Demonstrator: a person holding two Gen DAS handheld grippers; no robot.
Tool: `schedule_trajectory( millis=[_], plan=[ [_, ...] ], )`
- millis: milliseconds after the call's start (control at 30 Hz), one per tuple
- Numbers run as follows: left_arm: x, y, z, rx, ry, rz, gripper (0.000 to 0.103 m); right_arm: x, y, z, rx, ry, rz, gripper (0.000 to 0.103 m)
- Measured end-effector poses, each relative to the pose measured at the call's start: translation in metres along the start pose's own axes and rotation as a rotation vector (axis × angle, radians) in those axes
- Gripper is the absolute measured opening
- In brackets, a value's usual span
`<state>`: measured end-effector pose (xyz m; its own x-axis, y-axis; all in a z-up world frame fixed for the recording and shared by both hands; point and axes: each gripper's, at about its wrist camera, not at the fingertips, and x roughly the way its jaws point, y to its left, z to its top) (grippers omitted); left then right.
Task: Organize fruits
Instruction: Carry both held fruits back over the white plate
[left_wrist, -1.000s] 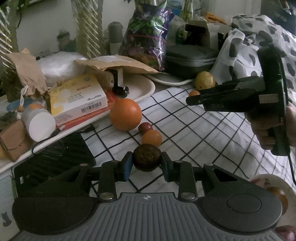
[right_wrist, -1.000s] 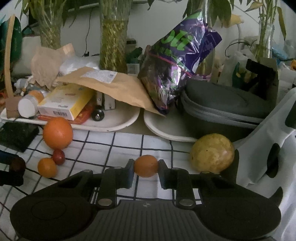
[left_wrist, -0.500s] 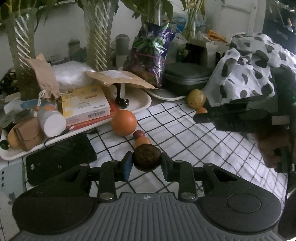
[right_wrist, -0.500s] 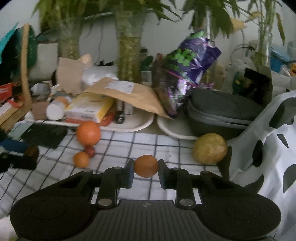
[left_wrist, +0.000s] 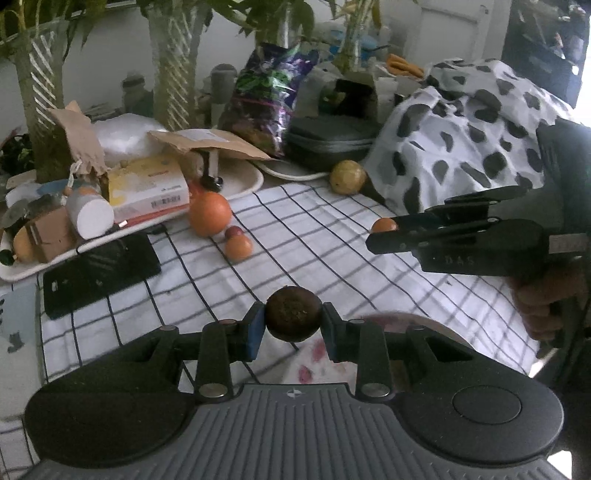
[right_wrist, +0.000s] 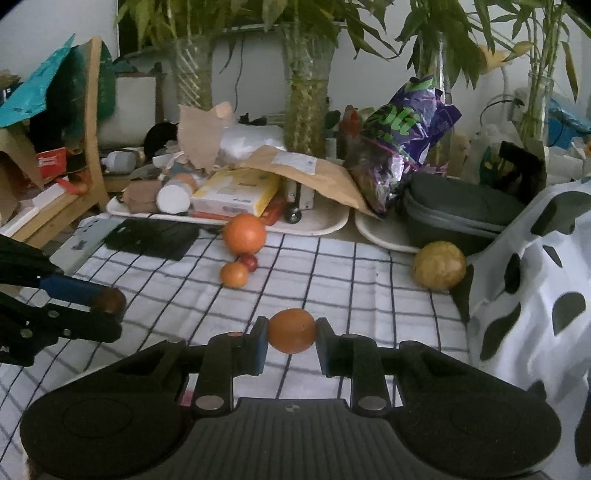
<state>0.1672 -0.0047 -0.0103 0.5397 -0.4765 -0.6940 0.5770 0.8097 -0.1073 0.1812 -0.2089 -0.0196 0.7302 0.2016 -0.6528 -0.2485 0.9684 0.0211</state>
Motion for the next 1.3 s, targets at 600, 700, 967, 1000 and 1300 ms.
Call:
schedule_trajectory(
  millis=[600, 700, 967, 1000, 1300],
  plan=[
    [-0.001, -0.021, -0.02, -0.002, 0.055, -0.029, 0.032, -0.023, 0.022, -0.028, 0.026, 0.083, 0.13, 0.028],
    [0.005, -0.02, -0.021, 0.0, 0.077, -0.043, 0.032, -0.018, 0.018, -0.027, 0.074, 0.11, 0.162, 0.028],
    [0.014, -0.022, -0.019, 0.007, 0.103, -0.052, 0.032, -0.008, 0.007, -0.026, 0.184, 0.153, 0.24, 0.029],
    [0.014, -0.022, -0.019, 0.008, 0.105, -0.051, 0.032, -0.007, 0.006, -0.027, 0.199, 0.159, 0.251, 0.029],
    [0.017, -0.019, -0.021, 0.008, 0.123, -0.041, 0.032, -0.011, -0.002, -0.024, 0.233, 0.132, 0.218, 0.064]
  ],
)
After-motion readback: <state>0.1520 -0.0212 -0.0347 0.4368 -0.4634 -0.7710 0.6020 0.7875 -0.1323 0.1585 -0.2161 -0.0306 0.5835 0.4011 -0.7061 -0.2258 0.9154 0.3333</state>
